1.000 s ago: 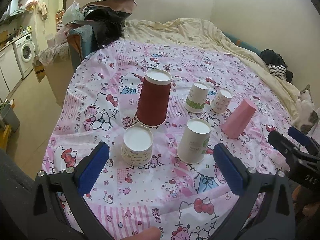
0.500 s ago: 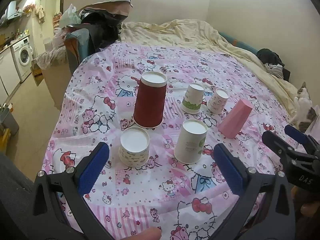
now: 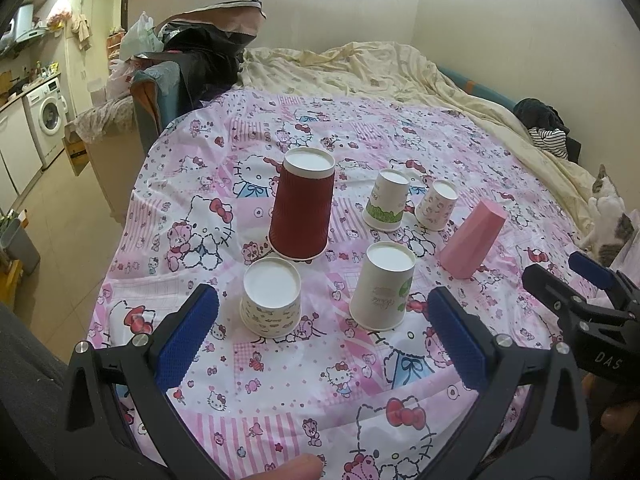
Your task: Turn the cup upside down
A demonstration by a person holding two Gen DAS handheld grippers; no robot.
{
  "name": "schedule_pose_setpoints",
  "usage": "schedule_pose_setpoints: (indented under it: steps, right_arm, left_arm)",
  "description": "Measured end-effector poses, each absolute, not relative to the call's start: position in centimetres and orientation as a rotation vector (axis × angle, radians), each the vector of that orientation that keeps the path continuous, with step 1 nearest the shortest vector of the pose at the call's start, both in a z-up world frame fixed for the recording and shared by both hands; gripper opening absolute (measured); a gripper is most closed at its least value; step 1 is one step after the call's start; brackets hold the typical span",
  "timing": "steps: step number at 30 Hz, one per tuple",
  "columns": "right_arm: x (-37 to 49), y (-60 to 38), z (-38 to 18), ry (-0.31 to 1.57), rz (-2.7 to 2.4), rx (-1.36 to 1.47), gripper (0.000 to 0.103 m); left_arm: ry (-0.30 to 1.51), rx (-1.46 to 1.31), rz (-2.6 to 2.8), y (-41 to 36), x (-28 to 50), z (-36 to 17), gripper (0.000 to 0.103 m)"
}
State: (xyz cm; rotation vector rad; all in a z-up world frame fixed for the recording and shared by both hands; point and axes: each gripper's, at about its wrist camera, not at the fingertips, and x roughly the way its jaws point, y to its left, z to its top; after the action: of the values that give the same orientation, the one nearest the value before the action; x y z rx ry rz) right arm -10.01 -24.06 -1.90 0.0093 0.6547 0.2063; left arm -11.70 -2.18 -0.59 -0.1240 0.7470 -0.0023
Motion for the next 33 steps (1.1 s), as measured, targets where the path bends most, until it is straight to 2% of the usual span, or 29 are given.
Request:
schedule_pose_setpoints:
  steps: [33]
  right_arm:
    - [-9.98, -24.09, -1.82, 0.654, 0.208, 0.009, 0.103]
  left_arm:
    - [0.748, -0.125, -0.005, -1.96, -11.7, -0.5, 0.103]
